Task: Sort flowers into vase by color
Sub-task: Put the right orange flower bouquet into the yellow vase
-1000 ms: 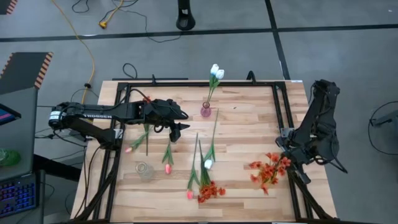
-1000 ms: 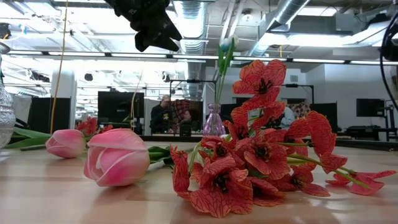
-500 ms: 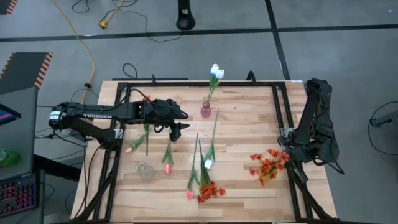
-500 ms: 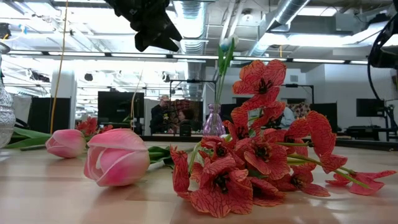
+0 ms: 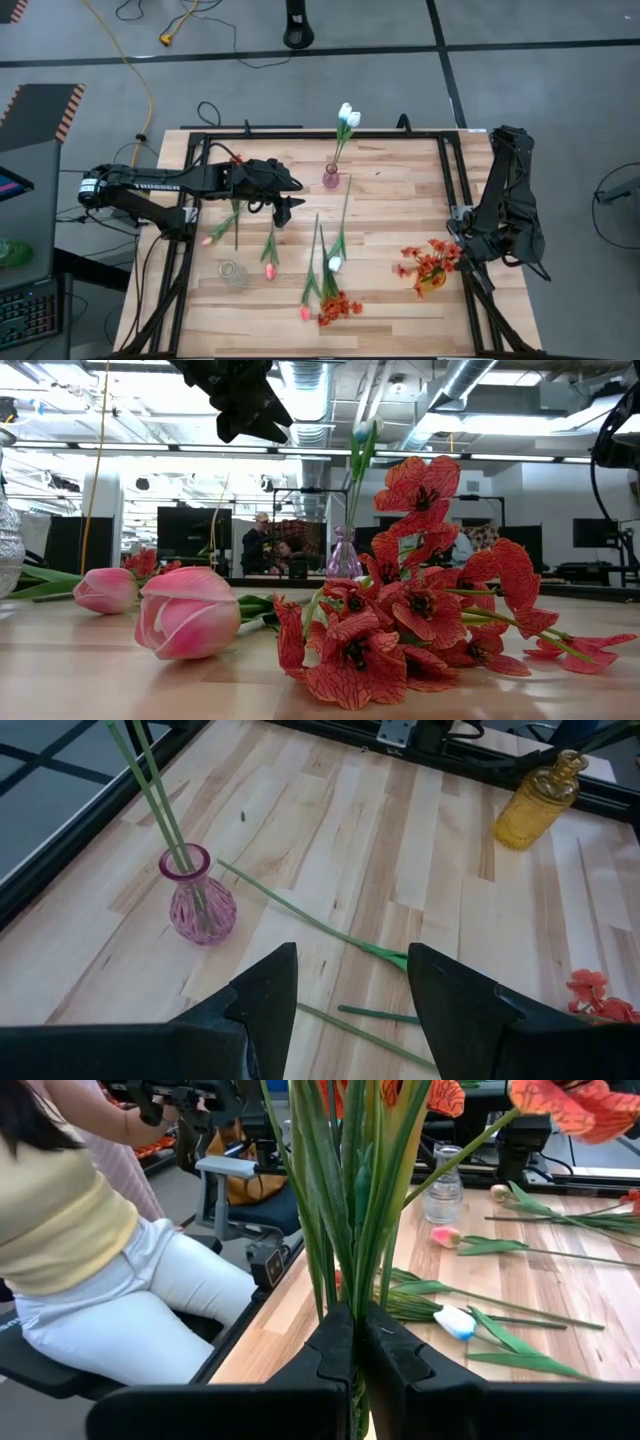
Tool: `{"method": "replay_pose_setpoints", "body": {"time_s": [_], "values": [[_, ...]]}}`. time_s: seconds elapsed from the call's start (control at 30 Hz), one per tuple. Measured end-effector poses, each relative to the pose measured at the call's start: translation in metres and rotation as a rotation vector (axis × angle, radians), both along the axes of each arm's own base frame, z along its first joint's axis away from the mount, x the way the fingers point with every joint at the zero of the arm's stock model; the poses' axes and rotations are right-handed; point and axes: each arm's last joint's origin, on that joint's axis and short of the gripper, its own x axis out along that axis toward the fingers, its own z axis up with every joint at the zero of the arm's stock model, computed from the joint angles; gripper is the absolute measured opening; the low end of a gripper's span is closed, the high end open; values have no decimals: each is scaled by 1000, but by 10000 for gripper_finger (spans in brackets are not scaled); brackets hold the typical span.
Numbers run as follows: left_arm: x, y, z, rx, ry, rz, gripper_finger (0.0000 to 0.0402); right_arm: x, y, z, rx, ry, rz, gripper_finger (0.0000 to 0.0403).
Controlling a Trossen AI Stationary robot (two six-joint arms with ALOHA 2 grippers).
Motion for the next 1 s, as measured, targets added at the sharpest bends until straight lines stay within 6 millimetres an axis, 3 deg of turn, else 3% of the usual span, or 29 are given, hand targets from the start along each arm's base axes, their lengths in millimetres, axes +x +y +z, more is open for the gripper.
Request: {"method": "replay_pose_setpoints", "body": {"time_s": [0.3,0.83,1.0], "values": [[0,0,0,-1,0,0,177,0,0,0,5,0,-4,47],[0,0,0,-3,0,1,177,0,0,2,11,-2,-3,161],[0,0,0,-3,0,1,177,-3,-6,18,47,6,51,175]]}}
